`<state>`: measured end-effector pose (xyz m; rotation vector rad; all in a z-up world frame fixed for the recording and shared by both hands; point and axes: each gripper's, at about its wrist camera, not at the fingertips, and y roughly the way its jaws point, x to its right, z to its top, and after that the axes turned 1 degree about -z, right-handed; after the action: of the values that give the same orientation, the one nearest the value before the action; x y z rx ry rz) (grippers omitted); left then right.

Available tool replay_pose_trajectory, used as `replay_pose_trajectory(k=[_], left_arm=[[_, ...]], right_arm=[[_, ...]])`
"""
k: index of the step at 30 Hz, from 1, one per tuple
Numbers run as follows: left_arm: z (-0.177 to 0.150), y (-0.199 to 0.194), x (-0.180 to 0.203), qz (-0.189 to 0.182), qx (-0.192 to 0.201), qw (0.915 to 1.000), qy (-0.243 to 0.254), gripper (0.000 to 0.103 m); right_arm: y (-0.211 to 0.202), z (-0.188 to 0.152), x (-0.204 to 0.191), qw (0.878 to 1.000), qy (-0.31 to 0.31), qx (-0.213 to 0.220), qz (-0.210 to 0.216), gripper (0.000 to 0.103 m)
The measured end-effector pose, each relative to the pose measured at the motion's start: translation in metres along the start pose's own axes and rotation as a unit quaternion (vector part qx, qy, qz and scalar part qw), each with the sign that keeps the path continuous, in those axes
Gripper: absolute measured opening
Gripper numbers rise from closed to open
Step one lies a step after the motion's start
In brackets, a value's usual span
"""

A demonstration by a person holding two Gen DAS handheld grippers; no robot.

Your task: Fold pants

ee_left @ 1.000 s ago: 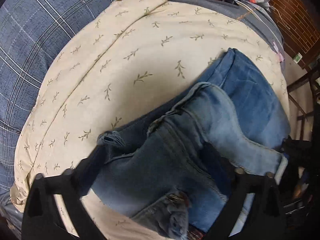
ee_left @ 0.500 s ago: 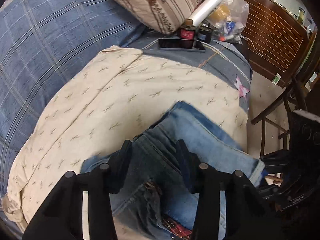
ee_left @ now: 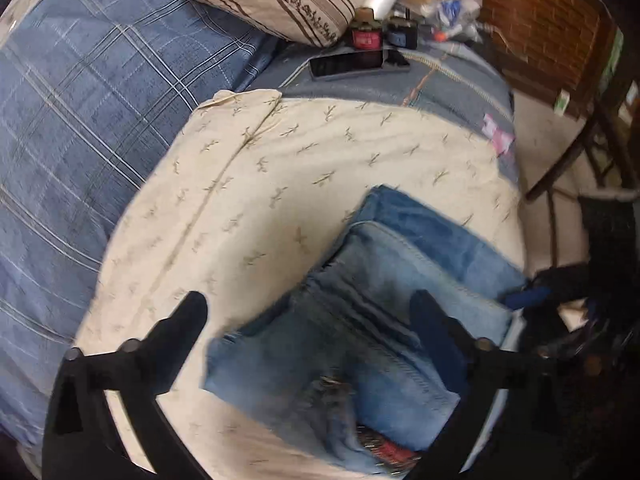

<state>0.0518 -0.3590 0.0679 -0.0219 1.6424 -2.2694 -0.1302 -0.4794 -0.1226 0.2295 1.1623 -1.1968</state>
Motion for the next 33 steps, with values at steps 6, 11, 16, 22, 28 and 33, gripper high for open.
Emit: replay_pose_trajectory(k=[6,11,16,22,28,33], left_arm=[[0.002,0.051,-0.015,-0.014,-0.071,0.9974,-0.008,0.102],[-0.017,0.073,-0.004,-0.062,-0.082,0.9947,-0.005,0.102],[-0.031,0.033,0.008,-0.051,-0.027,0.9983,0.009,0.050],[-0.004,-0.031,0.025,-0.044,0.060,0.9971,0.014,0.037],[0.036,0.027,0.062,-0.058,0.030,0.9976,0.021,0.037],[0.029,0.066,0.066,-0.038,0.011,0.9989,-0.026,0.037]], right_arm=[[0.014,0.001,-0.004,0.999,-0.003,-0.030,0.015,0.077],[0.036,-0.002,-0.012,0.998,-0.033,-0.059,0.003,0.045],[0.025,0.001,-0.032,0.998,-0.062,-0.033,0.003,0.030],[-0.022,0.009,-0.059,0.995,-0.095,0.025,0.023,0.028],[-0.036,0.019,0.008,0.997,-0.029,0.043,-0.056,0.028],[-0.028,0.016,0.039,0.998,0.020,0.027,-0.052,0.035]])
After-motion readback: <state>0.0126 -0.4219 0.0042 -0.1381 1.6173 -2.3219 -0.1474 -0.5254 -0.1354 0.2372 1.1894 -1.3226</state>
